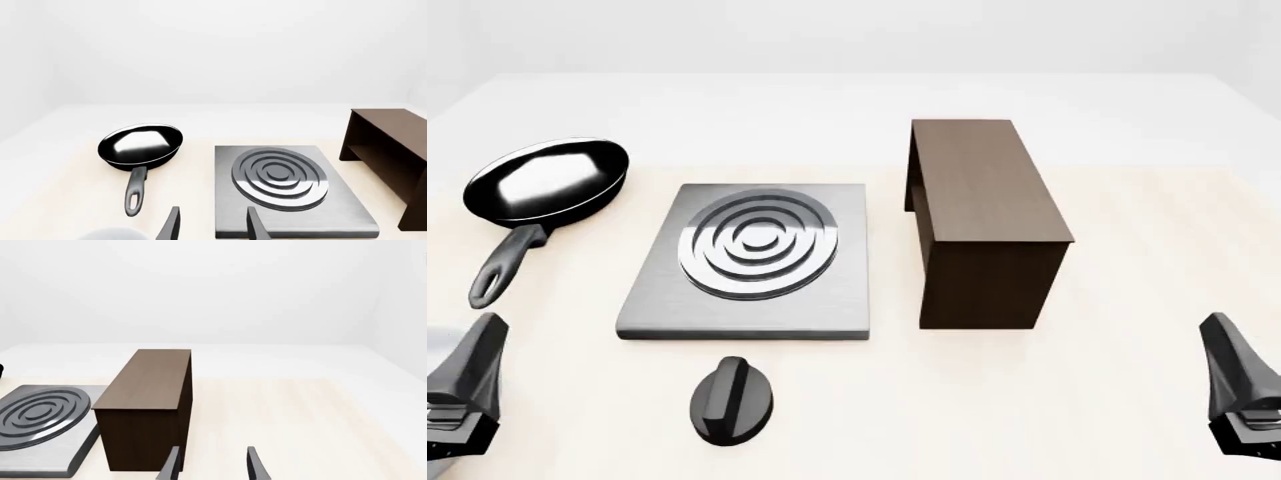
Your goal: Turn on the stove.
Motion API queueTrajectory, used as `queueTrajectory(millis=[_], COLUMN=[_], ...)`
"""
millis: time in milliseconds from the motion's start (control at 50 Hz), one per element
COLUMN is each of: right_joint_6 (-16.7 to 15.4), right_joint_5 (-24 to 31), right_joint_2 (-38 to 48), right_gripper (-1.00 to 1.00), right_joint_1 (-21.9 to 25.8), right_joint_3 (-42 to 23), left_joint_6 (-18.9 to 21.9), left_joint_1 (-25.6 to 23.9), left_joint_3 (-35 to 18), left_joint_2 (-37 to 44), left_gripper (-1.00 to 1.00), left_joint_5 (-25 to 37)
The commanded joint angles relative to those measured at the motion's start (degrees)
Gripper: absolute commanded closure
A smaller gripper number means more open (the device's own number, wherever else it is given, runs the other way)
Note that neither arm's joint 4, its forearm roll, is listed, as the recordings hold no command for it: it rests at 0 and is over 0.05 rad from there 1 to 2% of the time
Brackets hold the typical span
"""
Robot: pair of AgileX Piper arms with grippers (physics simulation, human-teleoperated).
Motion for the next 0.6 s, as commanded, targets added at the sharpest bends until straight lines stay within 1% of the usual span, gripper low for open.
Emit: queueTrajectory(millis=[20, 60, 80, 100, 120, 140, 160, 200, 240, 260, 300, 360, 400, 500, 520, 580, 600], right_joint_6=[1.08, -1.5, -1.1, 0.16, 1.11, -0.67, -0.85, 0.27, -0.56, -0.4, 0.15, -0.26, 0.04, -0.04, -0.15, -0.07, -0.11], right_joint_5=[-0.01, -0.53, -0.34, 0.01, -0.03, -0.21, -0.26, 0.02, -0.16, -0.11, 0.01, -0.07, -0.01, -0.03, -0.04, -0.03, -0.03], right_joint_2=[0.7, 0.01, 0.04, 0.27, 0.76, 0.1, 0.06, 0.32, 0.11, 0.13, 0.28, 0.16, 0.24, 0.22, 0.19, 0.21, 0.21], right_gripper=[-1.0, -1.0, -1.0, -1.0, -1.0, -1.0, -1.0, -1.0, -1.0, -1.0, -1.0, -1.0, -1.0, -1.0, -1.0, -1.0, -1.0], right_joint_1=[-0.17, 0.14, 0.1, -0.05, -0.17, 0.04, 0.07, -0.07, 0.04, 0.02, -0.05, 0.0, -0.03, -0.02, -0.01, -0.02, -0.01], right_joint_3=[-0.12, -0.22, -0.21, -0.17, -0.12, -0.19, -0.2, -0.16, -0.19, -0.19, -0.17, -0.18, -0.17, -0.17, -0.18, -0.17, -0.18], left_joint_6=[1.51, 2.99, 3.35, 3.13, 3.75, 3.11, 2.69, 2.45, 2.55, 2.37, 4.84, 5.02, 5.39, 6.23, 6.81, 6.88, 6.28], left_joint_1=[0.26, 0.23, 0.61, 0.81, 1.14, 1.33, 1.59, 1.65, 2.07, 0.8, 0.08, -0.44, -2.29, 0.0, -0.03, -0.84, -0.57], left_joint_3=[-0.3, -0.5, -0.63, -0.69, -0.6, -0.82, -1.31, -3.4, -7.02, -8.4, -10.01, -12.79, -16.19, -23.06, -24.46, -27.71, -28.85], left_joint_2=[-0.03, -0.05, -0.05, -0.05, -0.04, -0.03, 0.24, 0.05, -0.04, -0.05, -0.06, -0.06, -0.06, -0.05, -0.03, 0.26, 1.49], left_gripper=[-1.0, -1.0, -1.0, -1.0, -1.0, -1.0, -1.0, -1.0, -1.0, -1.0, -1.0, -1.0, -1.0, -1.0, -1.0, -1.0, -1.0], left_joint_5=[-0.37, -1.02, -1.2, -0.82, -0.25, 0.12, 1.03, 2.77, 5.01, 5.61, 6.9, 10.19, 13.09, 19.99, 21.7, 26.2, 27.17])
